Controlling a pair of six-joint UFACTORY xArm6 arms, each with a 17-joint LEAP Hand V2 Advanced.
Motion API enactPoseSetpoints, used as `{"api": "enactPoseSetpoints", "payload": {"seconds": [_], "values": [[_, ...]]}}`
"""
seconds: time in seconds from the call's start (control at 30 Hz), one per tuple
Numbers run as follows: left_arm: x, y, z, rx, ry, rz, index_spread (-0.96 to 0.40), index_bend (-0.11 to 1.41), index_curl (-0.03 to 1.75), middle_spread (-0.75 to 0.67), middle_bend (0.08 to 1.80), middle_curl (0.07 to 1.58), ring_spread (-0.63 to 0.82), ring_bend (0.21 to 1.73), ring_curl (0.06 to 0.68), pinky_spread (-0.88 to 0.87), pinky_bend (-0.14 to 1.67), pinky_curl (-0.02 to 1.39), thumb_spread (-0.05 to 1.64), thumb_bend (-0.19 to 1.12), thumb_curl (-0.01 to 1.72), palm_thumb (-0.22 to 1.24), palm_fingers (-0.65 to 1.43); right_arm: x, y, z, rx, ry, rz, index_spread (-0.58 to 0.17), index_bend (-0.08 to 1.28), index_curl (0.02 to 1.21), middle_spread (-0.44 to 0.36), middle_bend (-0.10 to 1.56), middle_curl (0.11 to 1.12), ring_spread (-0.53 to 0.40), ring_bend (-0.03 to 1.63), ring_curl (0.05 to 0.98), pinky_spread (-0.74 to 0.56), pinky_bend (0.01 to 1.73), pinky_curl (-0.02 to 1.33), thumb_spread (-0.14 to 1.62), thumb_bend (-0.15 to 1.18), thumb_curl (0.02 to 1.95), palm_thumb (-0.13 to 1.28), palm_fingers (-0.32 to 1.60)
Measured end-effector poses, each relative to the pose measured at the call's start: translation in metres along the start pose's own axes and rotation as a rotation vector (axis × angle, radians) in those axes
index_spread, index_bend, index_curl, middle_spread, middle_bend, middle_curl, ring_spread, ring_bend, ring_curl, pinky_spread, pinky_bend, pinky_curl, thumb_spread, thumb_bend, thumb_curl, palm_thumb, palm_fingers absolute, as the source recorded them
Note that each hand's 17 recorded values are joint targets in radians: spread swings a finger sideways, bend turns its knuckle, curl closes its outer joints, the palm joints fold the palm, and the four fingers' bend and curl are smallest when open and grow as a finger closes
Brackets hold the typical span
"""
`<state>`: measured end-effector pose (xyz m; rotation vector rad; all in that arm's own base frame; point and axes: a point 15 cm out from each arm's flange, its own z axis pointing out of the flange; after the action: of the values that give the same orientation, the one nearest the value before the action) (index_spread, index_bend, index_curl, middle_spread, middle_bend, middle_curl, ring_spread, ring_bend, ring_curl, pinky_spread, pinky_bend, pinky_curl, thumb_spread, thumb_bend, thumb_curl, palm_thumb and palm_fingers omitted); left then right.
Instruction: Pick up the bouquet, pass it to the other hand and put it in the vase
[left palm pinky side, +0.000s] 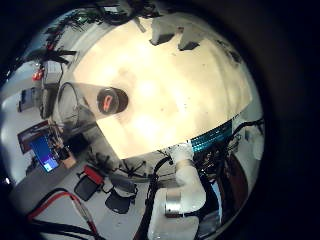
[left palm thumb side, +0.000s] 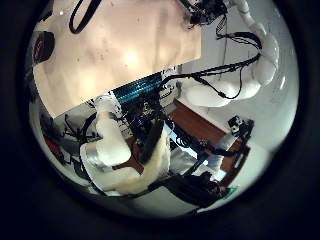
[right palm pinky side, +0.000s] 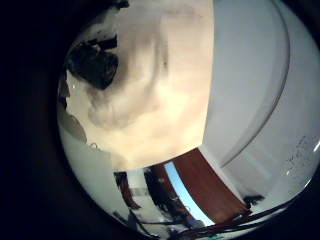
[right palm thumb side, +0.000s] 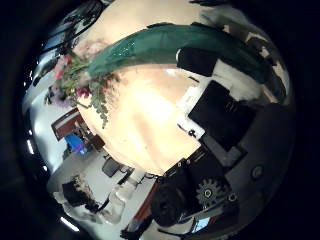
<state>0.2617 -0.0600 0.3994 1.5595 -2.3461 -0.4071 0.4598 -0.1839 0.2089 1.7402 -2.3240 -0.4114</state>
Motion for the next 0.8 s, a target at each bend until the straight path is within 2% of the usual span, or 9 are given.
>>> {"api": "enactPoseSetpoints", "payload": {"seconds": [0.33, 0.47, 0.8], "values": [[-0.011, 0.008, -0.016, 0.047, -0.019, 0.009, -0.04, 0.18, 0.36, 0.34, 0.18, 0.29, 0.56, 0.48, 0.197, 0.51, 0.27, 0.33, 1.19, -0.02, 0.28, 0.2, 0.1, -0.007, 0.052, -0.091, 0.141, 0.007, -0.014, -0.265, 1.12, 0.86, -0.153, 1.31, 0.82, -0.2, 1.44, 0.648, -0.21, 1.4, 0.61, 0.95, 0.06, 0.69, 1.16, 1.15], [-0.013, 0.012, -0.017, 0.045, -0.016, 0.018, -0.04, 0.18, 0.36, 0.34, 0.18, 0.29, 0.55, 0.48, 0.199, 0.51, 0.27, 0.33, 1.19, -0.02, 0.28, 0.2, 0.1, -0.024, 0.084, -0.125, 0.192, -0.048, -0.043, -0.249, 1.14, 0.86, -0.142, 1.33, 0.81, -0.193, 1.45, 0.659, -0.2, 1.39, 0.64, 0.94, 0.05, 0.73, 1.16, 1.15], [-0.014, 0.021, -0.019, 0.057, -0.009, 0.04, -0.04, 0.18, 0.36, 0.34, 0.18, 0.29, 0.55, 0.48, 0.201, 0.51, 0.27, 0.33, 1.18, -0.02, 0.28, 0.2, 0.1, -0.043, 0.149, -0.172, 0.254, -0.068, -0.092, -0.225, 1.16, 0.85, -0.128, 1.36, 0.79, -0.187, 1.45, 0.673, -0.19, 1.36, 0.7, 0.93, 0.03, 0.83, 1.16, 1.14]]}}
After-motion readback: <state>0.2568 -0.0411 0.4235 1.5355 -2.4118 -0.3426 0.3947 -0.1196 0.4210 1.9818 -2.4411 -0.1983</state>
